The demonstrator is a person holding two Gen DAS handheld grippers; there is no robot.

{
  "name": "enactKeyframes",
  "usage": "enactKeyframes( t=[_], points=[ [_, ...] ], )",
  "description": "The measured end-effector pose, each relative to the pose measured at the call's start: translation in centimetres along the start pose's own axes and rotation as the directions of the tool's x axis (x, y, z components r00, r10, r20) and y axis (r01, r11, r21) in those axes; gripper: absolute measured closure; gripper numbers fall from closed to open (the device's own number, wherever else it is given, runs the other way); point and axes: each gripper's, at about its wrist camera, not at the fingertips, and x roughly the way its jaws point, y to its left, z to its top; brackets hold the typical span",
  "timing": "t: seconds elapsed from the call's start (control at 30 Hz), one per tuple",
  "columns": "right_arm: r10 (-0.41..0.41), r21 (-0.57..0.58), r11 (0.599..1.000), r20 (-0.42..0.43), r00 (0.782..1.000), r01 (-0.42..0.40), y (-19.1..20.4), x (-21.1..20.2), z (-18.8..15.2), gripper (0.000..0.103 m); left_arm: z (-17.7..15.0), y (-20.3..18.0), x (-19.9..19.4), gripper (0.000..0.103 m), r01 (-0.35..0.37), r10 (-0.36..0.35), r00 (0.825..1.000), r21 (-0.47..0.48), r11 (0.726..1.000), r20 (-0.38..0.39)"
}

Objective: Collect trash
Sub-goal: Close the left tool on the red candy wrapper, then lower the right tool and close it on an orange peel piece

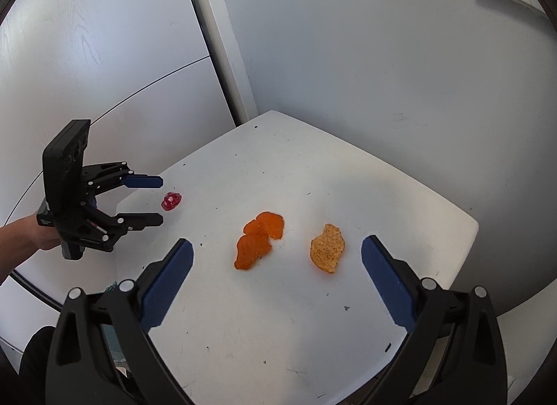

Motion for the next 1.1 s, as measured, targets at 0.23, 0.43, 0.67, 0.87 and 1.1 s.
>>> enactKeyframes(
  t=[0.23, 0.43, 0.67, 0.87, 1.1],
  points=[
    [0.008, 0.005, 1.0, 0.005, 1.0, -0.008, -0.1, -0.1, 0.3, 0.008, -0.2, 0.7, 0.7, 0.063, -0.014, 0.014, 1.0, -0.024, 1.0, -0.005],
    [0.006, 0.001, 1.0, 0.003, 1.0, -0.006, -0.1, -0.3, 0.3, 0.008, -0.4, 0.7, 0.9, 0.071, -0.018, 0.018, 1.0, -0.022, 1.0, -0.003],
    [-0.004, -0.007, 1.0, -0.006, 1.0, 0.004, -0.1, 0.1, 0.7, 0.008, -0.8, 0.6, 1.0, 0.082, -0.018, 0.018, 1.0, -0.018, 1.0, -0.003],
    [-0.035, -0.045, 0.998, -0.018, 0.999, 0.034, 0.3, 0.5, 0.5, 0.008, -0.8, 0.6, 1.0, 0.082, -0.018, 0.018, 1.0, -0.011, 1.0, 0.002],
    [-0.057, -0.032, 0.998, -0.012, 0.998, 0.057, -0.1, 1.0, 0.6, 0.009, -0.8, 0.5, 1.1, 0.082, -0.003, 0.003, 1.0, -0.019, 1.0, 0.014]
  ],
)
